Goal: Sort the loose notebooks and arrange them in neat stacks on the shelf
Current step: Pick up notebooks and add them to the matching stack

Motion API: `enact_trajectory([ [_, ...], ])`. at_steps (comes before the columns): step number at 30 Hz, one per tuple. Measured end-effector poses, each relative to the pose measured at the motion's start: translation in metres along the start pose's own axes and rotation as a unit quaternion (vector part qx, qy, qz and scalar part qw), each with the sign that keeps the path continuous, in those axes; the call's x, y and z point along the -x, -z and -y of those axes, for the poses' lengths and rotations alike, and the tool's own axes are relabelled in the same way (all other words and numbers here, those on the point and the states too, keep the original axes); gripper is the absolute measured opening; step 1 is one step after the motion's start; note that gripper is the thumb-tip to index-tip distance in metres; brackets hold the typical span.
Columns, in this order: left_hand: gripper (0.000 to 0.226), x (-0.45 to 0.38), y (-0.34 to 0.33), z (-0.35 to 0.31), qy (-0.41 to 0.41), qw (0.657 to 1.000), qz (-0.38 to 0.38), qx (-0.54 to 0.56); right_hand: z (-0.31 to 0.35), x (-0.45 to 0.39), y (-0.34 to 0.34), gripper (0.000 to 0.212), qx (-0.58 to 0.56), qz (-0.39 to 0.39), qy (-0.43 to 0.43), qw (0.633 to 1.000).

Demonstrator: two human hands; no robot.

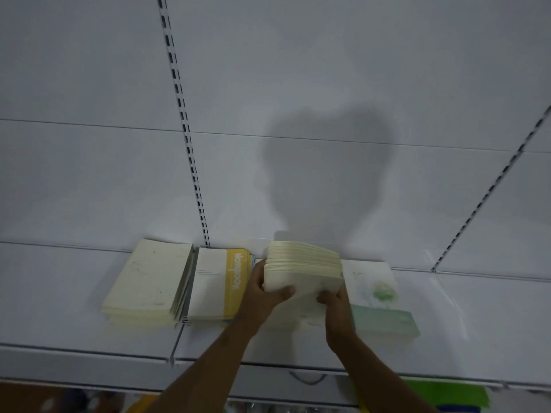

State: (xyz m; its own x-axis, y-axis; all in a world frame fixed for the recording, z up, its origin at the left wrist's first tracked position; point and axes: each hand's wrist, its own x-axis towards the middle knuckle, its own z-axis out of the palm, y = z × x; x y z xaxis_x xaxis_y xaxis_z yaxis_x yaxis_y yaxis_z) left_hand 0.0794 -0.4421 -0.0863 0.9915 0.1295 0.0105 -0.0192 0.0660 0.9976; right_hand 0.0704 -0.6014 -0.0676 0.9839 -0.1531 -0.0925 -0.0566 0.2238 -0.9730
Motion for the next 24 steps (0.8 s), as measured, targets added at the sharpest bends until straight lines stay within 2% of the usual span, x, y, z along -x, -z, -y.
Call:
enact_trajectory([
  [2, 0.073, 0.003, -0.007, 0.002, 0.000, 1.000, -0.017, -0.001, -0.003, 0.003, 0.002, 0.049, 0.014, 0.011, 0.008, 1.000],
  [5, 0.081, 0.007, -0.010, 0.005, 0.001, 1.000, 0.004, -0.011, -0.004, 0.001, 0.004, 0.058, 0.019, 0.014, 0.004, 1.000],
  [11, 0.084, 0.014, -0.011, 0.005, 0.010, 1.000, -0.005, -0.023, -0.003, -0.001, 0.002, 0.047, 0.035, 0.019, -0.002, 0.999],
  [13, 0.079, 0.014, -0.013, 0.003, 0.011, 1.000, -0.017, -0.024, -0.005, -0.001, 0.002, 0.054, 0.035, 0.031, -0.007, 0.999],
  [15, 0.070, 0.013, -0.013, -0.001, 0.009, 0.999, -0.029, -0.021, -0.007, 0.001, 0.001, 0.051, 0.033, 0.038, -0.016, 0.999],
  [18, 0.066, 0.009, -0.011, -0.009, -0.006, 1.000, -0.025, -0.018, -0.005, 0.004, -0.001, 0.041, 0.013, 0.014, -0.019, 1.000],
  [24, 0.073, 0.019, -0.014, 0.005, -0.015, 0.998, -0.047, -0.034, -0.004, 0.011, -0.002, 0.048, -0.001, -0.021, 0.023, 1.000],
])
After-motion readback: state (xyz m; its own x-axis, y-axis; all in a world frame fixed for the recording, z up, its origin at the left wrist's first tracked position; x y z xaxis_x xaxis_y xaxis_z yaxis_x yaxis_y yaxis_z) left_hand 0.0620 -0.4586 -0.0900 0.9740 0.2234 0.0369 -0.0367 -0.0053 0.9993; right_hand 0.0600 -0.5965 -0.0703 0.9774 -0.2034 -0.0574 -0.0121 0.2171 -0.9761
